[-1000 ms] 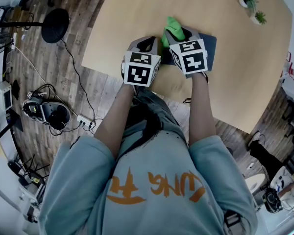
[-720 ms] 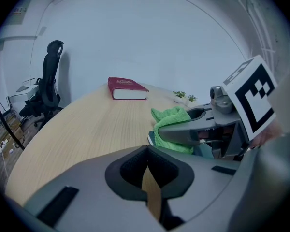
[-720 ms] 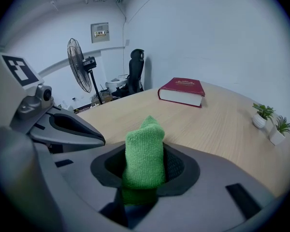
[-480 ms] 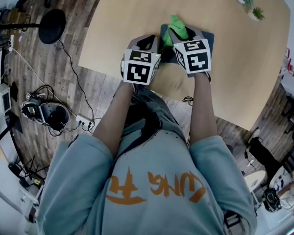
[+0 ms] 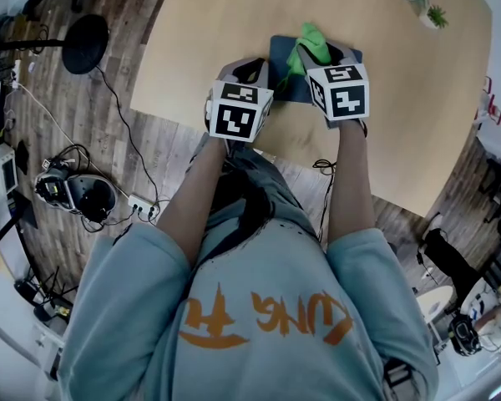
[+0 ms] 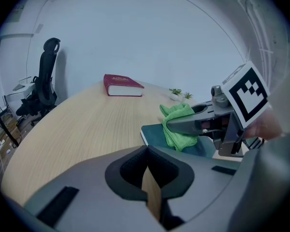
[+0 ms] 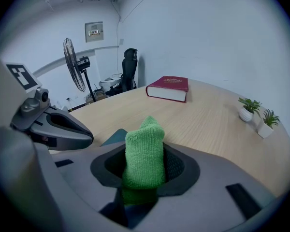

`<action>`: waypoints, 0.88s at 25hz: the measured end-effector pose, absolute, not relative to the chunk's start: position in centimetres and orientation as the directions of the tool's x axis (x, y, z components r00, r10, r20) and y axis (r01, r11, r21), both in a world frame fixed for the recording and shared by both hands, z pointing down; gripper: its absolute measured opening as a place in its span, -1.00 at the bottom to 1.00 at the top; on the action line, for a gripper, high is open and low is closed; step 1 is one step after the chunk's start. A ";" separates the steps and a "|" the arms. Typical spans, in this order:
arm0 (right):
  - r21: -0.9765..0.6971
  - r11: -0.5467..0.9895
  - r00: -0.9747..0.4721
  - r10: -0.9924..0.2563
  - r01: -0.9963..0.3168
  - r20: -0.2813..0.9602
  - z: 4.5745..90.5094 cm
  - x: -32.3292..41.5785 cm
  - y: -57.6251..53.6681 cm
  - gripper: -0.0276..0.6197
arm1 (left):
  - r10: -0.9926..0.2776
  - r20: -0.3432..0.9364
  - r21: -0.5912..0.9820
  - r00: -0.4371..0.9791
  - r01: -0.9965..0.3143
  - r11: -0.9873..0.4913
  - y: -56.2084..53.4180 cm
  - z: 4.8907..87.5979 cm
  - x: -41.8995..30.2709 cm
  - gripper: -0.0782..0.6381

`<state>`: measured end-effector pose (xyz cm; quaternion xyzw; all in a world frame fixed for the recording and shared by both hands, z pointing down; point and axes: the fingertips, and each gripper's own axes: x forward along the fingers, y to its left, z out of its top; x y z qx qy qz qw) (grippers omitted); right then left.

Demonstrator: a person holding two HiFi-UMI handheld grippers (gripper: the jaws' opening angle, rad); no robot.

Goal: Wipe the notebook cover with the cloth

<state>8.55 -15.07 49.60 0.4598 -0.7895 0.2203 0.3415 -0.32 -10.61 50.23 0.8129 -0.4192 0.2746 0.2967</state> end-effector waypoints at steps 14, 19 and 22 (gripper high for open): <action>0.000 0.363 -0.240 -0.616 -0.932 0.750 49.6 13.8 -14.7 -0.48 | -0.511 0.690 0.255 0.512 -0.833 -0.491 -10.4 50.1 0.1 -0.73; -0.010 0.339 -0.232 -0.621 -0.941 0.749 49.8 15.2 -14.7 -0.48 | -0.510 0.689 0.254 0.515 -0.831 -0.495 -10.2 50.1 0.2 -0.73; -0.004 0.320 -0.214 -0.625 -0.947 0.751 49.8 16.5 -14.6 -0.48 | -0.511 0.690 0.254 0.513 -0.832 -0.493 -10.2 50.0 0.2 -0.73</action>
